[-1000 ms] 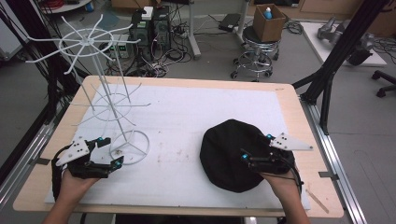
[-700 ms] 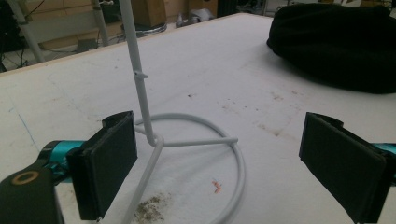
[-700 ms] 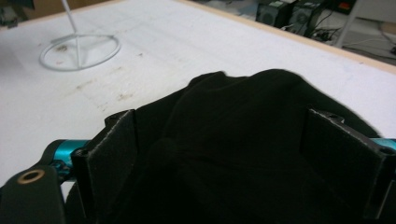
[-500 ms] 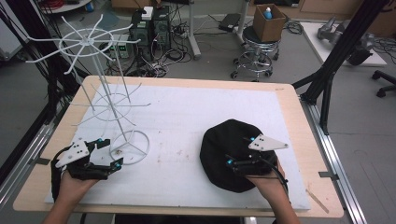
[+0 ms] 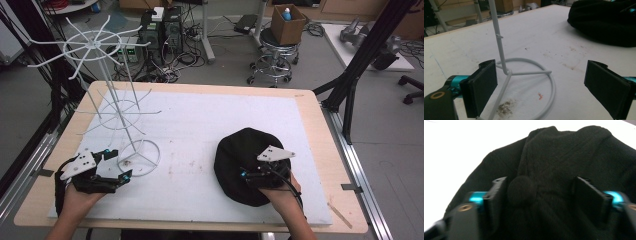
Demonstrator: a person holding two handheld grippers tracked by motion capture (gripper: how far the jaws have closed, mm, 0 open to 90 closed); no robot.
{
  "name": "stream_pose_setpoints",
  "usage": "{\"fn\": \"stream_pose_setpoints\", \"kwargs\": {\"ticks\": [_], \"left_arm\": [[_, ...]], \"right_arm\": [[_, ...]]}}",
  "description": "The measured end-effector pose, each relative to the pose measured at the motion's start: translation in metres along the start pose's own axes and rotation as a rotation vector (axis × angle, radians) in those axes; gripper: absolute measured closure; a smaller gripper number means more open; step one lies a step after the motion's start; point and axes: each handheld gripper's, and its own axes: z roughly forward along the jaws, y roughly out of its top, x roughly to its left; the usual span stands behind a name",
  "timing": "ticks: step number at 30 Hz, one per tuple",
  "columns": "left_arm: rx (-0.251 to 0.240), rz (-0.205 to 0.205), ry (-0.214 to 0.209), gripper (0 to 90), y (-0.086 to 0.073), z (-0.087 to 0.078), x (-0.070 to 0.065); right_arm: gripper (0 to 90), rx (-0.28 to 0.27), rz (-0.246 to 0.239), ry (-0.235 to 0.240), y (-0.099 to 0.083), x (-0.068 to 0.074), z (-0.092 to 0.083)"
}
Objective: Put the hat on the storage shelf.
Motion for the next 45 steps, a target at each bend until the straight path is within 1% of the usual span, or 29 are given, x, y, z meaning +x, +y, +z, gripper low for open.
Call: {"fn": "stream_pose_setpoints", "kwargs": {"ticks": [2, 3, 4, 7, 8, 9, 10, 12, 13, 14, 15, 16, 19, 20, 21, 22, 23, 24, 25, 26, 27, 32, 35, 36, 37, 38, 39, 42, 45], "left_arm": [[0.002, -0.001, 0.000, 11.6, 0.000, 0.000, -0.001], [0.005, 0.002, -0.001, 11.6, 0.000, 0.001, -0.001], [0.006, 0.003, -0.001, 11.6, 0.000, 0.001, -0.001], [0.010, 0.005, -0.003, 11.6, 0.000, 0.002, -0.002], [0.010, 0.005, -0.003, 11.6, 0.000, 0.002, -0.002], [0.011, 0.002, -0.002, 11.6, 0.000, 0.001, -0.001], [0.011, 0.002, -0.002, 11.6, 0.000, 0.001, -0.001], [0.010, 0.004, 0.000, 11.6, 0.000, 0.001, -0.001], [0.010, -0.001, 0.004, 11.6, -0.001, 0.001, 0.000], [0.010, -0.001, 0.004, 11.6, -0.001, 0.001, 0.000], [0.010, -0.003, 0.006, 11.6, -0.001, 0.001, 0.000], [0.010, 0.000, 0.007, 11.6, -0.001, 0.000, 0.000], [0.008, -0.005, 0.008, 11.6, -0.001, 0.000, 0.001], [0.008, -0.005, 0.008, 11.6, -0.001, 0.000, 0.001], [0.007, -0.004, 0.009, 11.6, -0.001, 0.000, 0.001], [0.005, -0.010, 0.011, 11.6, -0.001, 0.000, 0.001], [0.006, -0.010, 0.010, 11.6, -0.002, 0.000, 0.002], [0.006, -0.010, 0.010, 11.6, -0.002, 0.000, 0.002], [0.007, -0.010, 0.011, 11.6, -0.002, 0.000, 0.002], [0.007, -0.012, 0.012, 11.6, -0.002, -0.001, 0.002], [0.004, -0.012, 0.013, 11.6, -0.001, -0.001, 0.002], [0.000, -0.014, 0.011, 11.6, -0.002, -0.001, 0.002], [-0.004, -0.020, 0.011, 11.6, -0.002, -0.002, 0.003], [-0.004, -0.020, 0.011, 11.6, -0.002, -0.002, 0.003], [-0.004, -0.017, 0.011, 11.6, -0.002, -0.002, 0.003], [-0.004, -0.017, 0.011, 11.6, -0.002, -0.002, 0.003], [-0.004, -0.018, 0.010, 11.6, -0.002, -0.002, 0.004], [-0.004, -0.021, 0.012, 11.6, -0.002, -0.002, 0.004], [-0.005, -0.022, 0.011, 11.6, -0.002, -0.002, 0.004]], "right_arm": [[46.6, 0.010, -0.011, -0.003, -0.001, 0.000, -0.001], [46.6, 0.010, -0.011, -0.003, -0.001, 0.000, -0.001], [62.8, 0.005, -0.030, -0.007, -0.001, 0.001, -0.003], [69.4, -0.023, -0.019, 0.009, 0.001, 0.000, -0.007], [69.4, -0.023, -0.019, 0.009, 0.001, 0.000, -0.007], [71.1, -0.060, 0.004, 0.033, 0.004, -0.003, -0.010], [71.1, -0.060, 0.004, 0.033, 0.004, -0.003, -0.010], [71.8, -0.117, 0.049, 0.065, 0.006, -0.007, -0.015], [72.2, -0.168, 0.089, 0.101, 0.009, -0.011, -0.020], [72.2, -0.168, 0.089, 0.101, 0.009, -0.011, -0.020], [72.4, -0.211, 0.109, 0.120, 0.013, -0.015, -0.024], [72.4, -0.211, 0.109, 0.120, 0.013, -0.015, -0.024], [72.5, -0.288, 0.159, 0.155, 0.019, -0.022, -0.032], [72.5, -0.288, 0.159, 0.155, 0.019, -0.022, -0.032], [72.6, -0.325, 0.176, 0.177, 0.023, -0.025, -0.037], [72.6, -0.325, 0.176, 0.177, 0.023, -0.025, -0.037], [72.6, -0.359, 0.185, 0.192, 0.028, -0.027, -0.042], [72.6, -0.359, 0.185, 0.192, 0.028, -0.027, -0.042], [72.6, -0.397, 0.192, 0.200, 0.034, -0.029, -0.045], [72.6, -0.397, 0.192, 0.200, 0.034, -0.029, -0.045], [72.6, -0.433, 0.205, 0.219, 0.041, -0.030, -0.047], [72.6, -0.484, 0.187, 0.237, 0.059, -0.028, -0.051], [72.6, -0.542, 0.169, 0.244, 0.077, -0.026, -0.054], [72.6, -0.542, 0.169, 0.244, 0.077, -0.026, -0.054], [72.6, -0.568, 0.168, 0.247, 0.086, -0.025, -0.056], [72.6, -0.568, 0.168, 0.247, 0.086, -0.025, -0.056], [72.6, -0.598, 0.165, 0.249, 0.094, -0.025, -0.059], [72.6, -0.622, 0.167, 0.252, 0.101, -0.026, -0.062], [72.5, -0.658, 0.160, 0.255, 0.116, -0.026, -0.067]]}}
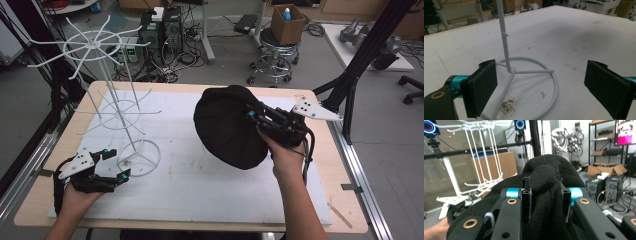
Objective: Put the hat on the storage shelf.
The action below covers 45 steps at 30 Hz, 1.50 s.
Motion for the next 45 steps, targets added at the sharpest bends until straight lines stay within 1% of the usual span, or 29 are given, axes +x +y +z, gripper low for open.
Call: {"fn": "stream_pose_setpoints", "kwargs": {"ticks": [1, 2, 3, 4, 5, 6, 9, 10, 11, 12, 13, 15, 17, 18, 21, 22, 25, 26, 29, 30, 31, 34, 35, 38, 39, 40, 42, 43, 45], "left_arm": [[0.000, 0.000, 0.000, 11.6, 0.000, 0.000, 0.000], [-0.002, 0.000, 0.000, 11.6, 0.000, 0.000, 0.000], [-0.003, 0.000, 0.000, 11.6, 0.000, 0.000, 0.000], [-0.002, 0.001, 0.000, 11.6, 0.000, 0.001, 0.000], [-0.002, 0.001, 0.000, 11.6, 0.000, 0.001, 0.000], [-0.001, -0.003, -0.004, 11.6, 0.000, 0.001, -0.001], [0.002, 0.001, -0.003, 11.6, 0.000, 0.001, 0.000], [0.002, 0.000, -0.003, 11.6, 0.000, 0.001, -0.001], [0.001, 0.000, -0.004, 11.6, 0.000, 0.001, -0.001], [0.000, -0.002, -0.004, 11.6, 0.000, 0.001, 0.000], [0.000, -0.002, -0.004, 11.6, 0.000, 0.001, 0.000], [-0.001, -0.002, 0.000, 11.6, 0.000, 0.001, 0.000], [0.001, 0.000, -0.002, 11.6, 0.000, 0.000, 0.001], [0.000, -0.001, -0.002, 11.6, 0.000, 0.000, 0.001], [-0.001, -0.001, -0.003, 11.6, 0.000, 0.000, 0.001], [0.000, -0.001, -0.003, 11.6, 0.000, 0.000, 0.001], [0.000, -0.001, -0.003, 11.6, 0.000, 0.001, 0.000], [-0.001, -0.003, -0.005, 11.6, -0.001, 0.001, 0.000], [0.000, -0.001, -0.004, 11.6, 0.000, 0.001, 0.001], [-0.001, -0.003, -0.003, 11.6, -0.001, 0.001, 0.001], [-0.001, -0.003, -0.003, 11.6, -0.001, 0.001, 0.001], [0.001, -0.005, -0.005, 11.6, -0.001, 0.002, 0.000], [0.001, -0.005, -0.005, 11.6, -0.001, 0.002, 0.000], [0.003, -0.003, -0.004, 11.6, -0.001, 0.002, 0.000], [0.003, -0.003, -0.004, 11.6, -0.001, 0.002, 0.000], [0.001, -0.004, -0.005, 11.6, -0.001, 0.002, 0.000], [0.002, -0.003, -0.004, 11.6, -0.001, 0.002, 0.000], [0.002, -0.004, -0.006, 11.6, -0.001, 0.002, 0.001], [0.001, -0.003, -0.005, 11.6, -0.001, 0.001, 0.001]], "right_arm": [[72.5, 0.000, 0.000, 0.000, 0.000, 0.000, 0.000], [72.5, -0.004, -0.009, 0.002, 0.007, 0.002, 0.003], [72.5, -0.004, -0.009, 0.002, 0.007, 0.002, 0.003], [72.5, -0.012, -0.019, 0.006, 0.014, 0.004, 0.006], [72.5, -0.012, -0.019, 0.006, 0.014, 0.004, 0.006], [72.5, -0.018, -0.029, 0.009, 0.020, 0.005, 0.009], [72.5, -0.023, -0.033, 0.010, 0.026, 0.006, 0.012], [72.5, -0.024, -0.038, 0.016, 0.032, 0.007, 0.016], [72.5, -0.024, -0.038, 0.016, 0.032, 0.007, 0.016], [72.5, -0.028, -0.047, 0.020, 0.038, 0.007, 0.020], [72.5, -0.028, -0.047, 0.020, 0.038, 0.007, 0.020], [72.5, -0.034, -0.052, 0.025, 0.046, 0.009, 0.025], [72.5, -0.040, -0.056, 0.026, 0.048, 0.009, 0.027], [72.5, -0.044, -0.059, 0.033, 0.054, 0.010, 0.030], [72.5, -0.048, -0.062, 0.044, 0.060, 0.012, 0.033], [72.5, -0.054, -0.070, 0.056, 0.065, 0.012, 0.036], [72.5, -0.059, -0.075, 0.070, 0.071, 0.013, 0.038], [72.5, -0.065, -0.076, 0.094, 0.076, 0.013, 0.040], [72.6, -0.075, -0.066, 0.109, 0.081, 0.012, 0.041], [72.5, -0.078, -0.047, 0.124, 0.086, 0.010, 0.041], [72.5, -0.078, -0.047, 0.124, 0.086, 0.010, 0.041], [72.6, -0.097, -0.044, 0.136, 0.098, 0.009, 0.044], [72.6, -0.097, -0.044, 0.136, 0.098, 0.009, 0.044], [72.6, -0.126, -0.045, 0.154, 0.111, 0.013, 0.049], [72.6, -0.126, -0.045, 0.154, 0.111, 0.013, 0.049], [72.6, -0.136, -0.042, 0.165, 0.118, 0.015, 0.053], [72.6, -0.146, -0.048, 0.168, 0.124, 0.017, 0.056], [72.6, -0.146, -0.048, 0.168, 0.124, 0.017, 0.056], [72.7, -0.157, -0.051, 0.168, 0.134, 0.018, 0.061]]}}
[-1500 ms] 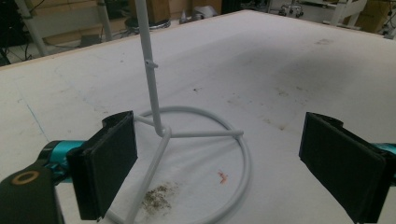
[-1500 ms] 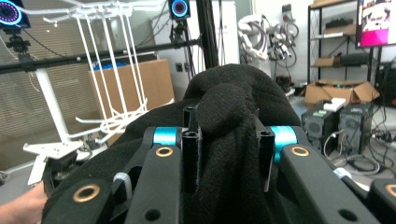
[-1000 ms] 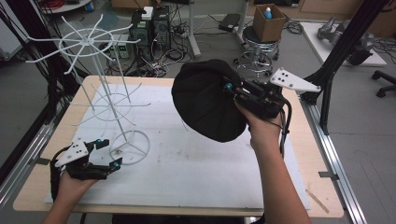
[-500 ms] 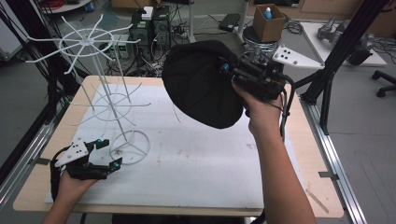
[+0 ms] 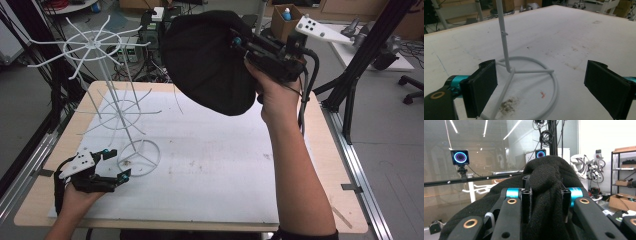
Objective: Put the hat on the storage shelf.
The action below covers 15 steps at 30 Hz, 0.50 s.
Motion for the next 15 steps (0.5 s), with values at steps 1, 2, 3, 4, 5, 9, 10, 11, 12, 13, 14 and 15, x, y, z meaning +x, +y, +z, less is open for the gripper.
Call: {"fn": "stream_pose_setpoints", "kwargs": {"ticks": [1, 2, 3, 4, 5, 9, 10, 11, 12, 13, 14, 15], "left_arm": [[0.002, -0.003, 0.002, 11.6, 0.000, 0.000, 0.000], [0.002, -0.003, 0.002, 11.6, 0.000, 0.000, 0.000], [0.001, -0.003, 0.001, 11.6, 0.000, 0.000, 0.000], [0.001, -0.003, 0.001, 11.6, 0.000, 0.000, 0.000], [0.001, -0.003, 0.002, 11.6, 0.000, 0.000, 0.000], [0.000, -0.004, 0.001, 11.6, 0.000, 0.000, 0.000], [0.001, -0.003, 0.001, 11.6, 0.000, 0.000, 0.001], [0.000, -0.005, 0.001, 11.6, 0.000, 0.000, 0.000], [0.001, -0.004, 0.000, 11.6, 0.000, 0.000, 0.001], [-0.001, -0.004, 0.002, 11.6, 0.000, 0.000, 0.000], [-0.001, -0.004, 0.002, 11.6, 0.000, 0.000, 0.000], [0.001, -0.004, 0.001, 11.6, 0.000, 0.000, 0.001]], "right_arm": [[72.6, -0.005, 0.000, 0.001, 0.003, 0.000, 0.002], [72.6, -0.005, 0.000, 0.001, 0.003, 0.000, 0.002], [72.7, -0.008, 0.001, 0.000, 0.005, 0.000, 0.004], [72.7, -0.020, 0.002, 0.000, 0.011, -0.001, 0.008], [72.7, -0.031, 0.004, 0.000, 0.013, -0.001, 0.010], [72.7, -0.040, 0.004, 0.007, 0.019, 0.000, 0.019], [72.7, -0.040, 0.004, 0.007, 0.019, 0.000, 0.019], [72.7, -0.037, 0.007, 0.018, 0.020, 0.002, 0.024], [72.7, -0.039, 0.007, 0.019, 0.020, 0.003, 0.027], [72.7, -0.038, 0.011, 0.028, 0.020, 0.004, 0.030], [72.7, -0.038, 0.011, 0.028, 0.020, 0.004, 0.030], [72.7, -0.034, 0.011, 0.037, 0.018, 0.005, 0.035]]}}
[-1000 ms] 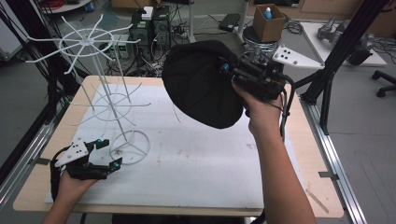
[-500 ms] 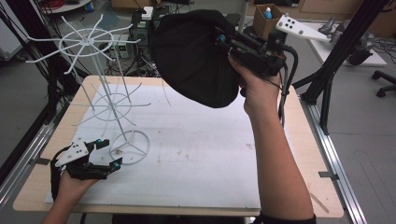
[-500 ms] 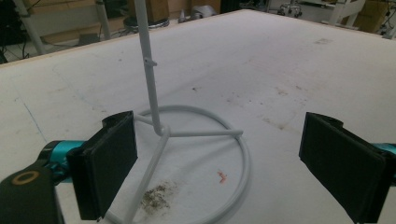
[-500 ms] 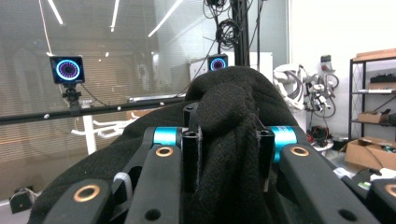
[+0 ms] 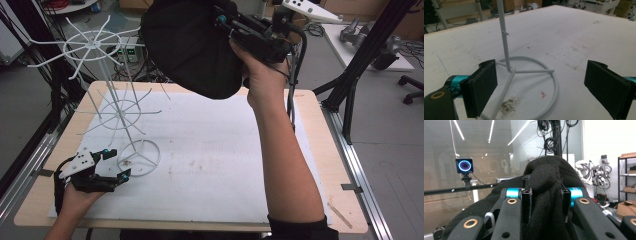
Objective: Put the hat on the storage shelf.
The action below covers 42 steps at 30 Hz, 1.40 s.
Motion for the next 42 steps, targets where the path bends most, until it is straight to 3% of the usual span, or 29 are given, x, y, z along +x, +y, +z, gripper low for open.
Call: {"fn": "stream_pose_setpoints", "kwargs": {"ticks": [9, 15, 20, 24, 34, 37, 42], "left_arm": [[0.003, 0.004, -0.005, 11.6, 0.000, 0.001, 0.000], [0.002, 0.004, -0.004, 11.6, 0.000, 0.001, 0.000], [0.002, 0.003, -0.005, 11.6, 0.000, 0.001, 0.000], [0.005, 0.001, -0.007, 11.6, 0.000, 0.001, -0.001], [0.006, 0.005, -0.007, 11.6, 0.000, 0.001, -0.001], [0.004, 0.004, -0.007, 11.6, 0.000, 0.001, -0.001], [0.004, 0.001, -0.009, 11.6, 0.000, 0.001, -0.001]], "right_arm": [[72.6, 0.031, 0.010, 0.031, -0.009, 0.005, 0.020], [72.5, 0.070, 0.030, 0.049, -0.032, 0.005, 0.028], [71.2, 0.103, 0.057, 0.052, -0.058, 0.001, 0.023], [67.8, 0.119, 0.045, 0.030, -0.071, 0.002, 0.019], [43.0, 0.168, 0.005, -0.005, -0.083, 0.010, 0.008], [41.2, 0.135, 0.004, -0.001, -0.081, 0.011, 0.001], [40.1, 0.144, -0.021, -0.026, -0.079, 0.012, -0.015]]}}
